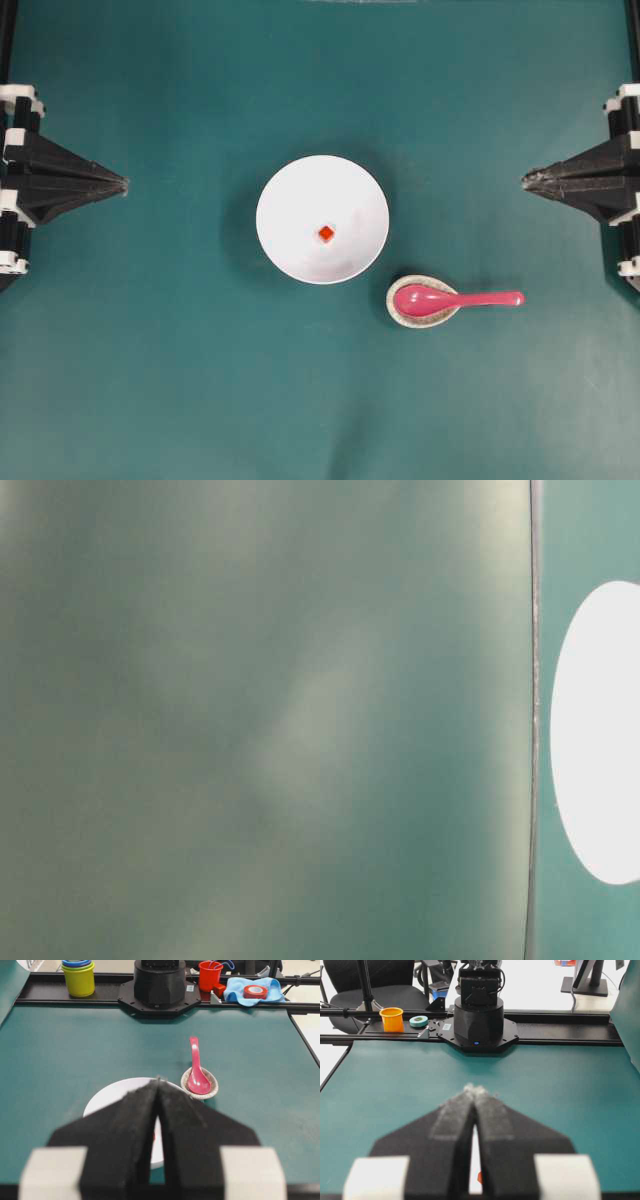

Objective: Grip the spoon and scoop the red block from the bowl with right arm.
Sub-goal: 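Move the right gripper toward the pink spoon handle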

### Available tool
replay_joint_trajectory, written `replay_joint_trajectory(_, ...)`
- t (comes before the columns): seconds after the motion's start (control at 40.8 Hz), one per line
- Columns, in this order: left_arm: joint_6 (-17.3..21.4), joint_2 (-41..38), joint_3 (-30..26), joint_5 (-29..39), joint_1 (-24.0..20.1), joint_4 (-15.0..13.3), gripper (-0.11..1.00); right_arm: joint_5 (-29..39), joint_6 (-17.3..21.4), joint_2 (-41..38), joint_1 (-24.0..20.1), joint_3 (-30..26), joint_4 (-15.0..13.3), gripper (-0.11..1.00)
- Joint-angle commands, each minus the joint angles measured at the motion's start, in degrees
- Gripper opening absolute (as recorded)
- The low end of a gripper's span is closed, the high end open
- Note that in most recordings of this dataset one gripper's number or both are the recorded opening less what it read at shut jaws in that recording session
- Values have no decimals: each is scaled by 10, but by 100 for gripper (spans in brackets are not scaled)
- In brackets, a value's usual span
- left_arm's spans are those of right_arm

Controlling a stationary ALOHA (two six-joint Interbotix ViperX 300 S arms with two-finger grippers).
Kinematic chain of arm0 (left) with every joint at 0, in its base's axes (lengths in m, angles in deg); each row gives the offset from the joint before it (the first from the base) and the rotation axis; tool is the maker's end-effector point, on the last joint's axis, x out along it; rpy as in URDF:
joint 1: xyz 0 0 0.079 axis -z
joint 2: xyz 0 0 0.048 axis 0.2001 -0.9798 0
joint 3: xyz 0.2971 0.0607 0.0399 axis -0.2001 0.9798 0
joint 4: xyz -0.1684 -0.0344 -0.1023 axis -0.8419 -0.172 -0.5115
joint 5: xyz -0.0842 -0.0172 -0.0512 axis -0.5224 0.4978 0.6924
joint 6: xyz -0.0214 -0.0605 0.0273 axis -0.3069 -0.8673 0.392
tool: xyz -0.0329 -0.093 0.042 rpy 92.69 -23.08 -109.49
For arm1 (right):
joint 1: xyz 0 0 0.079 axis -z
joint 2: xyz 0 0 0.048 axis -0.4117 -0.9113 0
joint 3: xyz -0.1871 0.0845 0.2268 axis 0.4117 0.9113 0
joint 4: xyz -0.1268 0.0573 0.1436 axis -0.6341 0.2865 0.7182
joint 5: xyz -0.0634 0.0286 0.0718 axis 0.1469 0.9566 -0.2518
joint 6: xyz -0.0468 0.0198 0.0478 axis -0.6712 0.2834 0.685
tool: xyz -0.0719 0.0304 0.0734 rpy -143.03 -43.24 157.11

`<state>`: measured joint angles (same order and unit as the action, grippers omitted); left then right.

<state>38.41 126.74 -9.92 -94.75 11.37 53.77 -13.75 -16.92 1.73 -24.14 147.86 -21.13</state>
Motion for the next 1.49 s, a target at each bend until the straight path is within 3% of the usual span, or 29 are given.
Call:
replay_joint_trajectory(0.0, -14, -11, -16, 27, 5, 1, 0, -1, 3, -7, -3, -10, 4, 0)
replay_joint_trajectory(0.024, -21, -11, -17, 44, 9, 2, 0, 15, 4, -14, -4, -11, 4, 0)
replay_joint_trajectory(0.049, -21, -10, -18, 45, 10, 2, 9, 18, 4, -15, -4, -12, 4, 1)
replay_joint_trajectory(0.122, -21, -9, -18, 46, 11, 2, 0, 23, 6, -18, -4, -11, 4, 1)
replay_joint_trajectory(1.078, -21, -5, -25, 132, 11, 3, 0, 51, 9, -19, -4, -30, 15, 2)
replay_joint_trajectory(1.249, -21, -5, -25, 134, 4, 2, 0, 69, 9, -20, -4, -30, 15, 14)
replay_joint_trajectory(1.47, -20, -6, -26, 134, -3, 3, 0, 88, 9, -26, -4, -28, 18, 38)
